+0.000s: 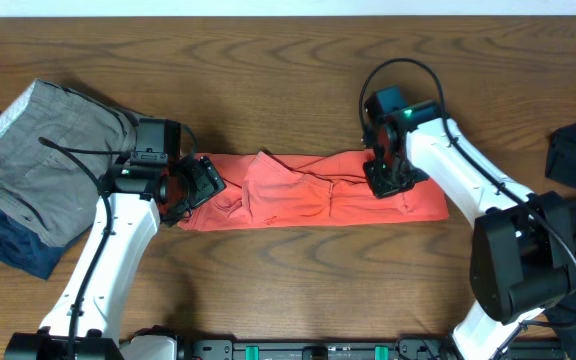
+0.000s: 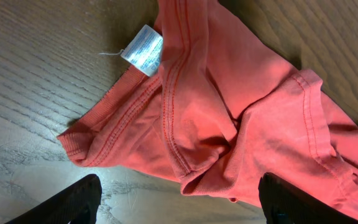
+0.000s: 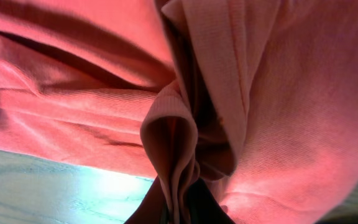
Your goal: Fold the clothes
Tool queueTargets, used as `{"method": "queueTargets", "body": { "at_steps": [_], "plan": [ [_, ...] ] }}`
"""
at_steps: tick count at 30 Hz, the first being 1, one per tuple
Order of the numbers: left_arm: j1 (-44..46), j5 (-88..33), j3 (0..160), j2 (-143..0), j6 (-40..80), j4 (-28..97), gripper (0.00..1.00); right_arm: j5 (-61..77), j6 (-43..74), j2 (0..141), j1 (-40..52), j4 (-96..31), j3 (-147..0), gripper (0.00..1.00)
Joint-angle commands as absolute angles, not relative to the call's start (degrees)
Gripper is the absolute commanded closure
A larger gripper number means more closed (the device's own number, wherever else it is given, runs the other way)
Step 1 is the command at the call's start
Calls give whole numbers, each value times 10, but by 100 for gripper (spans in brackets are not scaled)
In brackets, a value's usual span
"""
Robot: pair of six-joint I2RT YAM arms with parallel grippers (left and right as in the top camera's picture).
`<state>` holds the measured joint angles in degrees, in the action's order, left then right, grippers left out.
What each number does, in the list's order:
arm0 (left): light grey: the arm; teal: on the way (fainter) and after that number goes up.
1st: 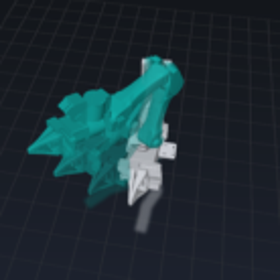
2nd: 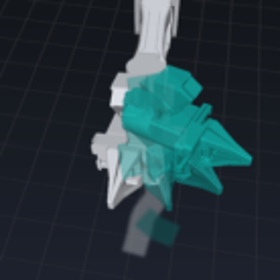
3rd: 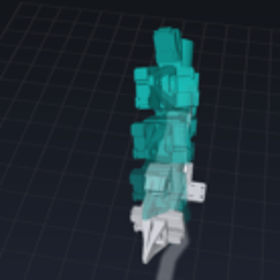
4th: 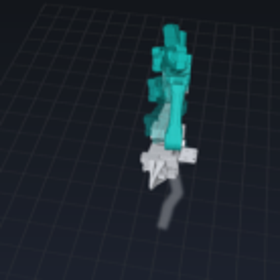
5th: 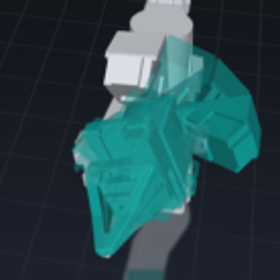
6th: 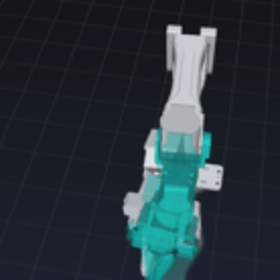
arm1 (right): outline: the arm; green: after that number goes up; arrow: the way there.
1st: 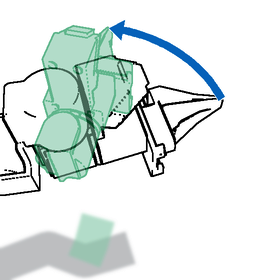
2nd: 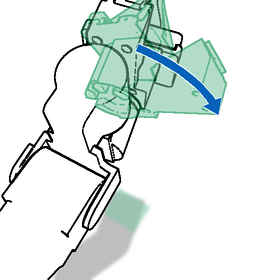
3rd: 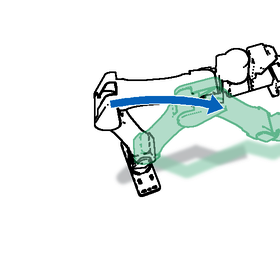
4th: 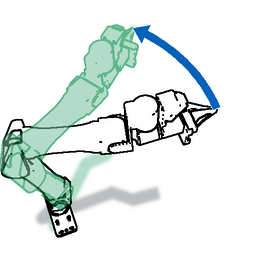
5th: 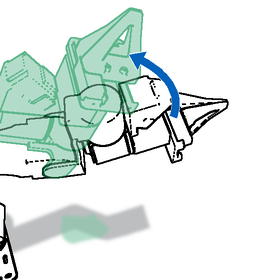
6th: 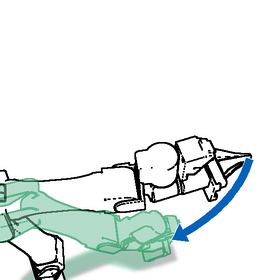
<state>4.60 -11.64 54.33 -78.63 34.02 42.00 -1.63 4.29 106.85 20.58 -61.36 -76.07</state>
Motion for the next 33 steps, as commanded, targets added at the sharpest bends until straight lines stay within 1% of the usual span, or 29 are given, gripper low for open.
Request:
{"method": "queueTargets", "body": {
  "at_steps": [1, 5, 10, 12, 14, 17, 21, 27, 31, 33],
  "plan": [
    [46, -113, 552, -787, 330, 422, 18, -15, 81, 1064, 221, -610, -750, 92],
    [46, -113, 552, -787, 330, 422, 18, 34, 83, 1064, 228, -583, -749, 91],
    [46, -113, 552, -787, 330, 425, 17, 72, 85, 1064, 237, -563, -749, 85],
    [46, -113, 552, -787, 330, 426, 17, 71, 86, 1064, 243, -563, -749, 78],
    [46, -113, 552, -787, 330, 426, 17, 72, 86, 1064, 247, -561, -749, 73],
    [46, -113, 552, -787, 330, 426, 17, 71, 86, 1064, 252, -560, -749, 69],
    [46, -113, 552, -787, 330, 426, 17, 57, 86, 1064, 254, -556, -749, 69],
    [46, -113, 552, -787, 330, 429, 16, -26, 107, 1064, 251, -486, -750, 66],
    [46, -113, 552, -787, 330, 430, 12, -29, 107, 1064, 250, -483, -753, 66],
    [46, -113, 551, -787, 315, 427, 9, -57, 139, 1064, 250, -495, -753, 67]
  ]
}}
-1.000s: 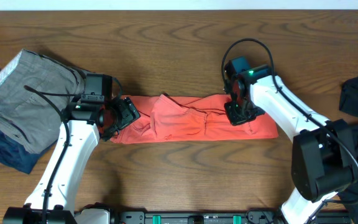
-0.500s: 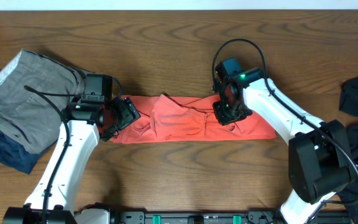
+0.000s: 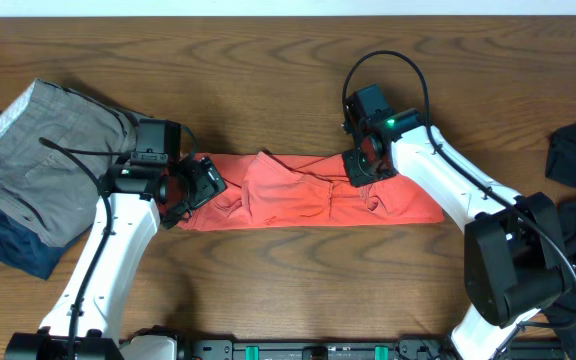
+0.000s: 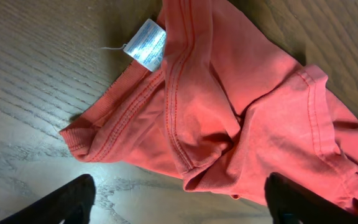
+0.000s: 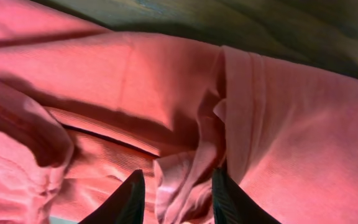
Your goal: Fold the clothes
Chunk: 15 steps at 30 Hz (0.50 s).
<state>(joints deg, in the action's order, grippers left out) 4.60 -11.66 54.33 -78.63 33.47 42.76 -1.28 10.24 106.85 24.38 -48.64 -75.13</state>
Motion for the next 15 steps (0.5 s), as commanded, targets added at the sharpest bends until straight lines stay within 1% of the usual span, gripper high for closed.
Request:
{"method": "queueTargets", "body": {
  "at_steps": [1, 4, 7, 15],
  "plan": [
    [46, -111, 550, -789, 303, 422, 8, -81, 165, 1064, 249, -506, -753, 67],
    [46, -112, 549, -806, 265, 410, 0, -142, 227, 1063, 245, -537, -753, 67],
    [46, -112, 549, -838, 222, 397, 2, -152, 242, 1058, 233, -555, -753, 65],
    [46, -114, 549, -951, 150, 306, 2, -150, 242, 1017, 189, -586, -753, 59]
  ]
}}
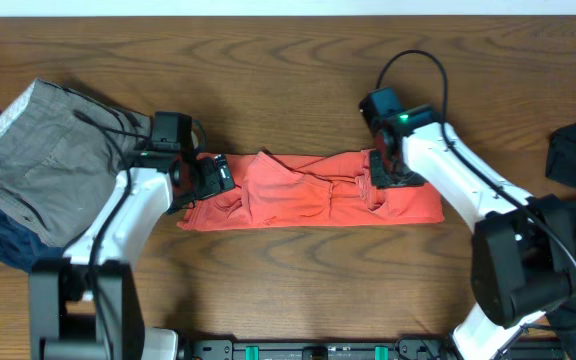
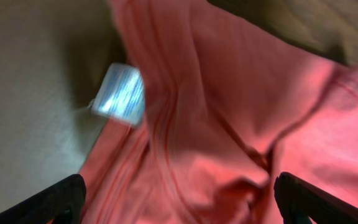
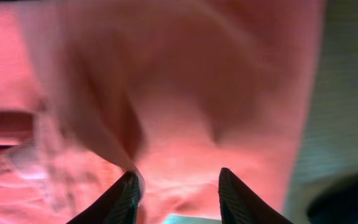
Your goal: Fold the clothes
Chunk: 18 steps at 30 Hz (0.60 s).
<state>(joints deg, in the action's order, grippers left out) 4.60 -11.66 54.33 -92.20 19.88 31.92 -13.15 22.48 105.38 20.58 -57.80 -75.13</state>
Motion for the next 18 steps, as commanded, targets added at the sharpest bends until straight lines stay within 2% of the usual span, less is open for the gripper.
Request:
{"method": "queueTargets", "body": {
  "at_steps": [1, 7, 8, 9, 10, 12, 15, 16, 18],
  "plan": [
    [46, -114, 549, -964, 143, 298, 2, -150, 242, 1010, 182, -591, -753, 58],
    [46, -116, 549, -1025, 140, 278, 0, -150, 242, 984, 157, -605, -753, 57],
    [46, -121, 549, -1028, 140, 281, 4, -150, 242, 983, 155, -606, -753, 57],
    [46, -130, 549, -1029, 140, 284, 11, -150, 242, 981, 152, -607, -753, 57],
    [46, -138, 549, -1029, 140, 287, 29, -150, 242, 981, 150, -608, -753, 57],
    [46, -145, 549, -1027, 139, 293, 56, -150, 242, 981, 145, -612, -753, 57],
    [44, -144, 550, -1022, 137, 298, 90, -150, 242, 981, 133, -613, -753, 57],
    [41, -143, 552, -1018, 137, 300, 94, -150, 242, 981, 127, -614, -753, 57],
    [31, -143, 565, -1006, 137, 310, 94, -150, 240, 981, 110, -620, -753, 57]
  ]
}}
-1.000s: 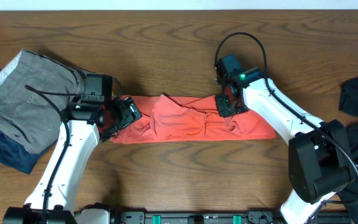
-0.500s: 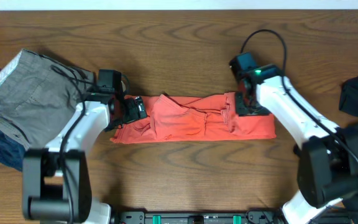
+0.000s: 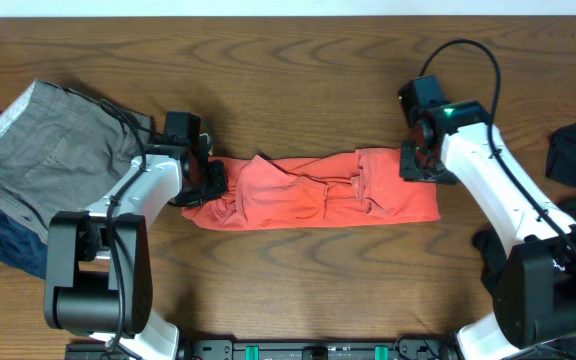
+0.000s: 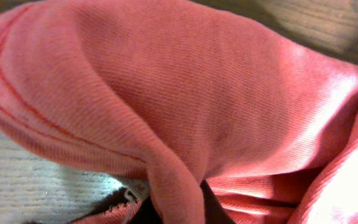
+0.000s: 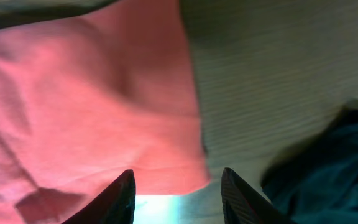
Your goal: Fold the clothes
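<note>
A red shirt lies folded into a long strip across the middle of the wooden table. At its left end, my left gripper is shut on a ridge of the red fabric, which fills the left wrist view; the pinch sits at the bottom edge of that view, at the gripper. My right gripper hovers open over the strip's right end. In the right wrist view the shirt's right edge runs down between the spread fingers.
Grey trousers lie in a pile at the far left on a dark blue garment. Dark clothes lie at the right table edge, and one shows as a dark garment beside the right gripper.
My left gripper was open over the collar label and is now shut on fabric at the shirt's left end. My right gripper, still open, has moved right to the shirt's right edge.
First my right gripper was shut on a fold right of the shirt's middle while the left stood open by the collar end. Then the right was open over the shirt, and later further right. Now the left grips the left end and the right is open at the right edge.
</note>
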Tool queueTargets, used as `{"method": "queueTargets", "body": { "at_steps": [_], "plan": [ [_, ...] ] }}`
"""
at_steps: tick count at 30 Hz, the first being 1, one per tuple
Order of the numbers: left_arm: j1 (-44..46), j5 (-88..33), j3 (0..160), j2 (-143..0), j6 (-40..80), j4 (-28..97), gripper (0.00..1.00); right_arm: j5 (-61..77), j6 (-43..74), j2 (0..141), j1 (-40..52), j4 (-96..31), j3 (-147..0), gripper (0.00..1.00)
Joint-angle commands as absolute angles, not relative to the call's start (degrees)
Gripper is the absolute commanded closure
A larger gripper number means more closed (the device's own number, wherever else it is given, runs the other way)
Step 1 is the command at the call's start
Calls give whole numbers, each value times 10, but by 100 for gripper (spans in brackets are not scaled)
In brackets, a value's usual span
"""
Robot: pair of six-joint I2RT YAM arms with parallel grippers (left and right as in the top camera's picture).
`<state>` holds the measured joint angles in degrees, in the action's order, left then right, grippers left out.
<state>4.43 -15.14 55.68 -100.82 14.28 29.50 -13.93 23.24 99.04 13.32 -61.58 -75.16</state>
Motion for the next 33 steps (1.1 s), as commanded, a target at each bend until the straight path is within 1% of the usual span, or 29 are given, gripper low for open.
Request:
{"method": "queueTargets", "body": {
  "at_steps": [1, 4, 7, 9, 13, 16, 21, 27, 33],
  "plan": [
    [24, -141, 577, -999, 136, 321, 94, -150, 235, 981, 100, -623, -753, 57],
    [2, -100, 630, -984, 135, 377, 94, -150, 217, 981, 76, -630, -753, 57],
    [-17, -45, 705, -976, 132, 458, 94, -150, 205, 981, 49, -632, -753, 57],
    [-26, -32, 762, -976, 129, 511, 94, -150, 205, 981, 28, -636, -753, 57],
    [-12, -73, 828, -975, 129, 577, 94, -150, 190, 981, 0, -643, -753, 57],
    [28, -119, 847, -973, 131, 600, 94, -150, 176, 981, -12, -643, -753, 57],
    [137, -128, 847, -974, 177, 586, 94, -149, 175, 981, -15, -650, -753, 57],
    [276, -124, 847, -992, 218, 500, 94, -127, 163, 981, -15, -650, -753, 57],
    [354, -122, 847, -1023, 255, 434, 94, -110, 155, 981, -15, -657, -753, 58]
  ]
}}
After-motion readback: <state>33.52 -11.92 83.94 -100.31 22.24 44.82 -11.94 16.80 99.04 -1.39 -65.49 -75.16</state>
